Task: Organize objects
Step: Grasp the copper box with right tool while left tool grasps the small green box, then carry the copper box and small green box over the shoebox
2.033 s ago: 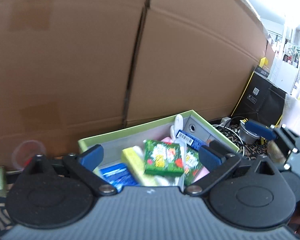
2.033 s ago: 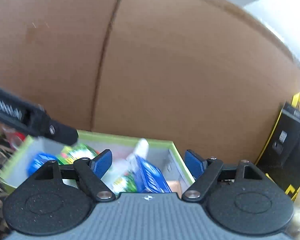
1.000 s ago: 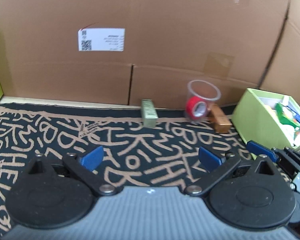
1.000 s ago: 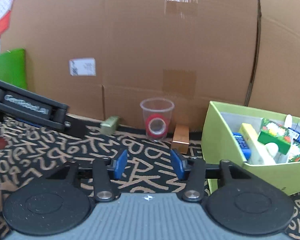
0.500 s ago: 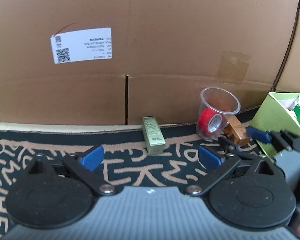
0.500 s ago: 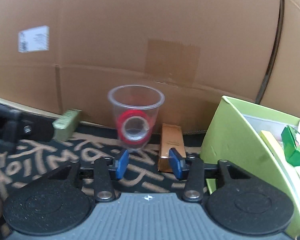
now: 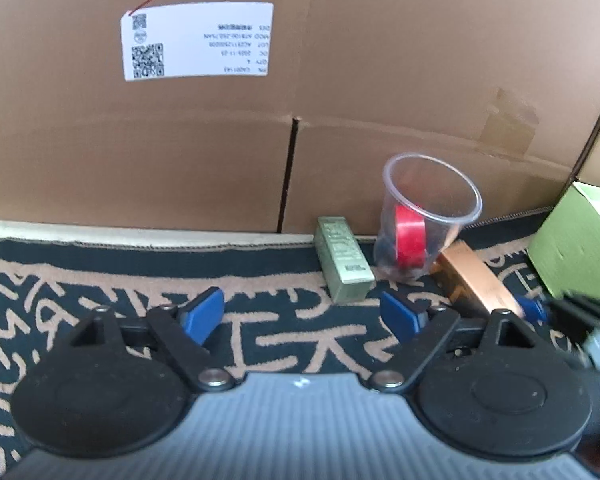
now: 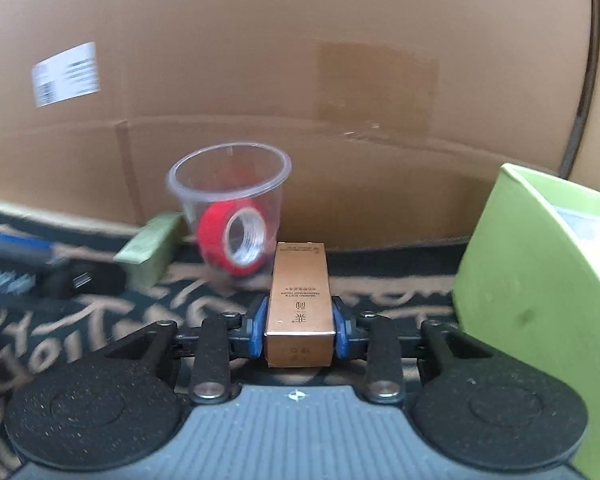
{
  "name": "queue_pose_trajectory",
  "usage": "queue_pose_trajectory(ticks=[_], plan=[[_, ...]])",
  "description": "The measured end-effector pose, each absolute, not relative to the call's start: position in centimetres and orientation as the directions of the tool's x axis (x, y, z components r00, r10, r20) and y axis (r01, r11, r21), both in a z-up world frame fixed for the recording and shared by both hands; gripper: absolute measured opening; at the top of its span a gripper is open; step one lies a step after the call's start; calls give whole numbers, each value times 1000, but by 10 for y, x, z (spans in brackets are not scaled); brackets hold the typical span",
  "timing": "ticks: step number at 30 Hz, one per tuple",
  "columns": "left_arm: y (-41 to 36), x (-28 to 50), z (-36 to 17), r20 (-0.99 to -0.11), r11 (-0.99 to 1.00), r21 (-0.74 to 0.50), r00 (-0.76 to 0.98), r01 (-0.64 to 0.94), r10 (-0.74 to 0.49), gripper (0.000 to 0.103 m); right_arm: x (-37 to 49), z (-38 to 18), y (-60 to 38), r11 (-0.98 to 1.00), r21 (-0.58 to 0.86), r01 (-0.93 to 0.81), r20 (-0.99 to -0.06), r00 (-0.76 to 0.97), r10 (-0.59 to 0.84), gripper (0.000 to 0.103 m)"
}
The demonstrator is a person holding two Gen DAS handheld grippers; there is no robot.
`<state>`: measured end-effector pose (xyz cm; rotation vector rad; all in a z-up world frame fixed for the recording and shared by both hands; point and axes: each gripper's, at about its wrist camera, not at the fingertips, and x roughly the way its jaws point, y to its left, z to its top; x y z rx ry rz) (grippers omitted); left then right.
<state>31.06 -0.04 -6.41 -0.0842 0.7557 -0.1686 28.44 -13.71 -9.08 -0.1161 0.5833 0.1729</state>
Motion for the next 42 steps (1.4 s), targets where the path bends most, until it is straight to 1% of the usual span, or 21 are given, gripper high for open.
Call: queue_pose_trajectory(ticks=[3,4,6,7,9,10,11,16,22,26,27,28,29,30,31,33,34,39,40,41,42], plan=[[-4,318,-63,-667,985,-126,726,115,-170,81,263,-89,-136,974,-51,-219,-563,812,153,36],[-6,322,-63,-668,986,-126,725,110,-166,77,255,-88,-136,973,-41,-229,-566,808,166,36],[-12,330,-64,-671,985,-131,721,113,-172,75,238,-85,-140,971,-31,-236,-561,809,178,36],[-16,334,-65,-676,985,-128,716,115,-171,70,230,-84,-142,970,-25,-241,-561,807,186,36],[-21,344,-71,-697,984,-127,695,124,-177,54,218,-85,-143,969,-11,-249,-564,802,199,36],[-22,346,-73,-706,983,-137,683,125,-186,41,213,-87,-144,967,-6,-254,-566,798,206,36],[-23,343,-72,-703,984,-125,689,126,-177,21,207,-86,-147,965,-3,-261,-567,796,213,36],[-24,308,-68,-713,974,-96,669,205,-211,22,182,-83,-160,960,25,-278,-573,783,242,36],[-25,221,-61,-758,944,-84,595,319,-269,22,142,-85,-176,955,75,-287,-570,773,277,36],[-29,171,-58,-776,921,-78,556,382,-296,22,107,-86,-184,952,57,-301,-576,769,278,36],[-31,166,-58,-780,919,-70,554,388,-292,22,99,-86,-186,950,55,-306,-578,767,280,36],[-33,161,-57,-783,916,-69,548,394,-294,25,92,-86,-187,950,55,-308,-580,764,282,36],[-35,159,-57,-783,915,-68,547,397,-295,31,87,-87,-189,949,56,-309,-582,762,282,36],[-36,156,-54,-783,917,-64,550,394,-290,34,82,-87,-189,949,52,-311,-581,763,282,36],[-38,157,-55,-782,919,-54,556,390,-282,37,79,-86,-189,948,45,-314,-579,765,281,40],[-43,158,-52,-781,921,-34,565,389,-268,37,75,-85,-189,949,38,-312,-572,772,277,48],[-46,159,-52,-781,920,-28,566,390,-264,36,74,-83,-189,950,33,-311,-565,778,275,50],[-56,159,-60,-789,929,1,571,370,-227,36,73,-81,-191,955,29,-296,-554,790,262,49],[-57,159,-60,-786,932,6,578,361,-219,37,75,-81,-192,954,37,-297,-554,789,266,49],[-58,160,-61,-784,934,10,583,357,-214,43,75,-82,-192,953,42,-299,-555,787,271,49],[-59,162,-62,-782,935,14,586,355,-211,44,76,-83,-192,954,44,-297,-557,785,270,49]])
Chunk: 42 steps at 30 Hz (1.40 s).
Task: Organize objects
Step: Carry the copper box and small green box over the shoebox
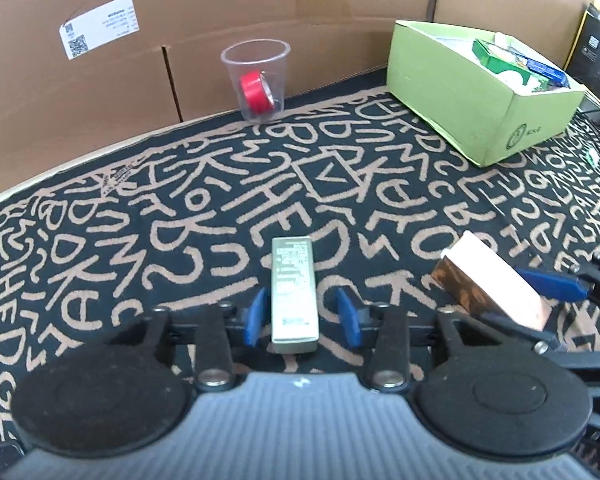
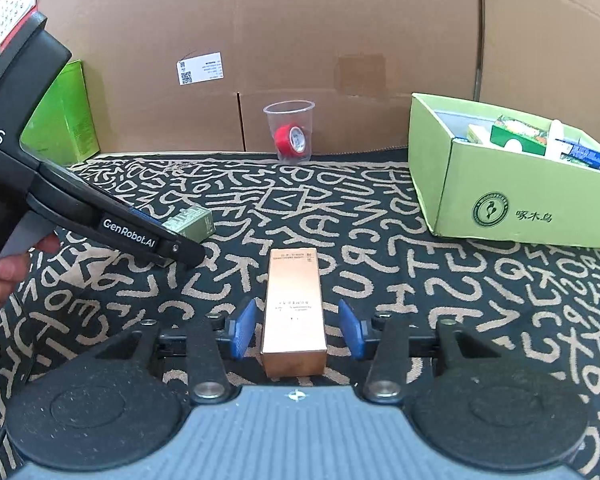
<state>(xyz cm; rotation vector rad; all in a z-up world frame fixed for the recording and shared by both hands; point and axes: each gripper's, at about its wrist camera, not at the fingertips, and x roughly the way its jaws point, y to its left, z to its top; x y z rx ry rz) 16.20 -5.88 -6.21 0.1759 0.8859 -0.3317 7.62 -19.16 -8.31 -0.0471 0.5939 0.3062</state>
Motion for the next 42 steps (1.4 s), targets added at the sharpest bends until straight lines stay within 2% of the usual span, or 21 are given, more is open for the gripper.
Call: queue_pose_trajectory(ticks=[4,12,14,16,20,25,35,42], plan=[[-63,163,-63,-775,929,29,595,369,-212,38,82,-89,-188,955,43,-292,-574,775,263,48],[-65,164,-63,-774,930,28,597,367,-212,38,89,-89,-183,958,47,-283,-571,779,258,45],[-66,163,-62,-774,928,27,595,371,-216,30,88,-89,-183,958,48,-281,-569,781,258,38],[-67,162,-61,-777,924,20,588,382,-226,22,89,-89,-185,956,63,-287,-566,778,271,37],[-75,154,-54,-776,903,10,573,429,-263,22,86,-88,-187,952,77,-298,-560,777,288,36],[-98,149,-22,-721,869,-33,590,493,-363,22,77,-74,-205,952,92,-290,-514,806,295,36],[-198,175,48,-589,783,-157,579,602,-564,22,78,-2,-288,988,-55,-144,-347,930,116,36],[-270,216,59,-538,734,-278,532,620,-653,22,124,16,-354,982,-189,18,-303,950,-76,36]])
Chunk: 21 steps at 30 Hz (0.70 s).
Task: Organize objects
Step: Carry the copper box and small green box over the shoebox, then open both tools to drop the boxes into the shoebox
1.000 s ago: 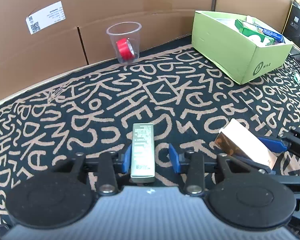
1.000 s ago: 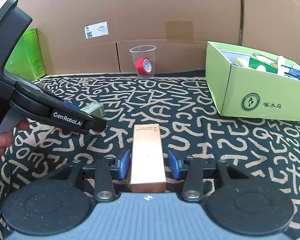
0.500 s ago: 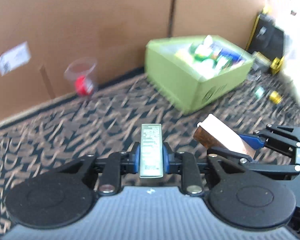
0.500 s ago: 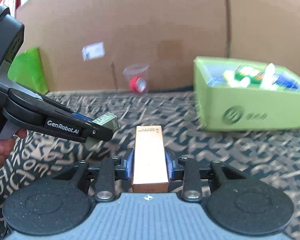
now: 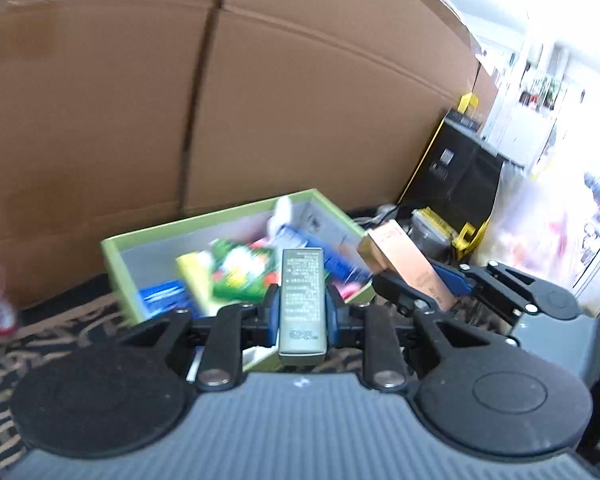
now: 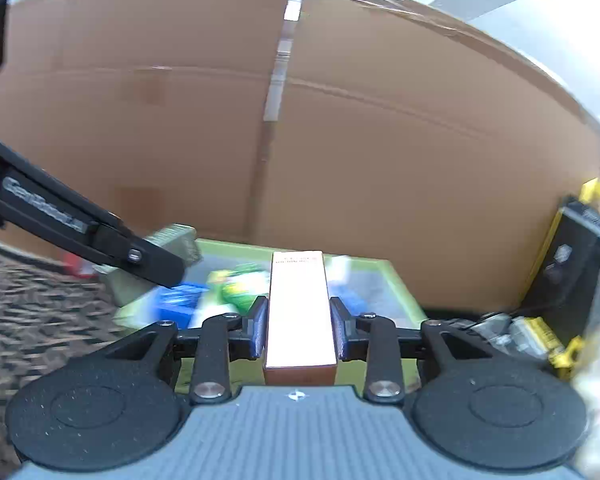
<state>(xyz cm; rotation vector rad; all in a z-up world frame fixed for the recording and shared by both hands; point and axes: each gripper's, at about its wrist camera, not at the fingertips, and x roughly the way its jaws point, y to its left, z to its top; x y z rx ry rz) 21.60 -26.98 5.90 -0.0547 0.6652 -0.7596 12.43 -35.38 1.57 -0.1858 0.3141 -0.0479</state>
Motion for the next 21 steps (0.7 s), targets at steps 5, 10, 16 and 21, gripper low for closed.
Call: queue_pose_trajectory(ticks=[5,10,16,21], plan=[[-310,245,50,-520,737,-275,549,618,-655,22,165,17,-395,978,-199,70,-283,951,-126,36],[-326,273,40,-524,750,-299,556,590,-646,22,201,7,-419,980,-178,89,-301,943,-140,36],[-322,290,28,-494,740,-315,563,594,-663,76,227,-12,-422,987,-146,72,-290,950,-113,44],[-302,285,28,-436,772,-305,639,558,-634,102,229,-27,-414,976,-193,101,-274,949,-152,78]])
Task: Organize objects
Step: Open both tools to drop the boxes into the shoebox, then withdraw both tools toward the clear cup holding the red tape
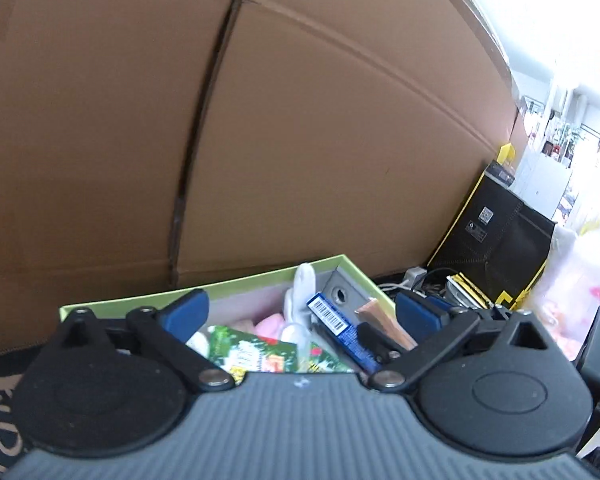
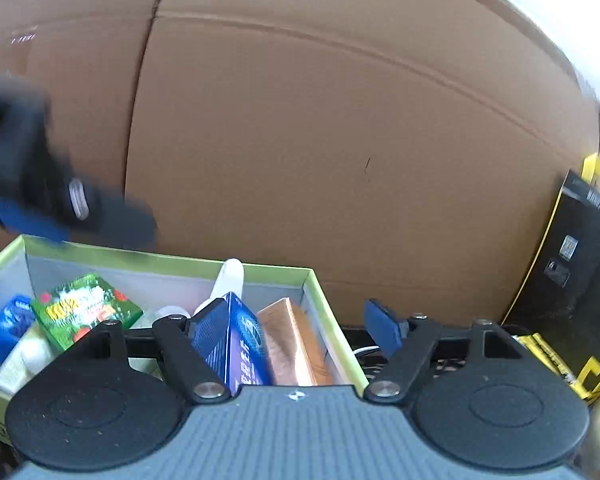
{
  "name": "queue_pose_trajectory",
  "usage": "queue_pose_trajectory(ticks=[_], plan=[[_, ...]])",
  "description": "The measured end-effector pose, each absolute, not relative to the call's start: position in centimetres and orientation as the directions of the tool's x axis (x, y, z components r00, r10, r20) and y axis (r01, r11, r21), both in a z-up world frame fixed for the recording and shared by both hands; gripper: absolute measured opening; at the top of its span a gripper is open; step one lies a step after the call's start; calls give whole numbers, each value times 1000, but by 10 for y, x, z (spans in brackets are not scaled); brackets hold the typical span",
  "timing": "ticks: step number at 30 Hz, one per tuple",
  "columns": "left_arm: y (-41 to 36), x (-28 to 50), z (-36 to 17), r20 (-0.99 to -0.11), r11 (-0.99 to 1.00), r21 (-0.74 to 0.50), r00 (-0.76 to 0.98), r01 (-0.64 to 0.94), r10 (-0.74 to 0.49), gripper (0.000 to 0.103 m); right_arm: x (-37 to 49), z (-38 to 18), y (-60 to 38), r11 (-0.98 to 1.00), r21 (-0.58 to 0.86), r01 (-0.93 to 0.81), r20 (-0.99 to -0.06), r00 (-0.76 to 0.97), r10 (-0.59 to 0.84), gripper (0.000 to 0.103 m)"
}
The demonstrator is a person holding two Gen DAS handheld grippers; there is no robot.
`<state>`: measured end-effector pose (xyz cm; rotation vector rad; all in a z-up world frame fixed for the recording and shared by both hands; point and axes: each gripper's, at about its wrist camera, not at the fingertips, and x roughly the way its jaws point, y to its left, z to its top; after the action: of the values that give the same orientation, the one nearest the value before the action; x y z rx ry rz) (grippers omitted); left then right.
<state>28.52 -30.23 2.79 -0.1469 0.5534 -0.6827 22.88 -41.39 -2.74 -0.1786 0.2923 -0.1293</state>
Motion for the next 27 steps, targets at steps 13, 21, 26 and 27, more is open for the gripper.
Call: queue_pose_trajectory(ticks=[13,21,26,27], plan=[[-246,250,45,-474,820,-224,677,527,-564,103,200,1,-384,989,-114,91,-242,963,-117,82],[-147,208,37,-507,847,-222,685,483,-523,103,151,22,-322,993,-85,-80,-148,987,67,88],[-92,207,22,-553,892,-206,704,402,-445,103,122,7,-266,977,-112,-182,-181,970,160,88],[-81,211,20,-558,902,-202,712,383,-427,103,117,4,-257,971,-126,-203,-193,965,176,88]])
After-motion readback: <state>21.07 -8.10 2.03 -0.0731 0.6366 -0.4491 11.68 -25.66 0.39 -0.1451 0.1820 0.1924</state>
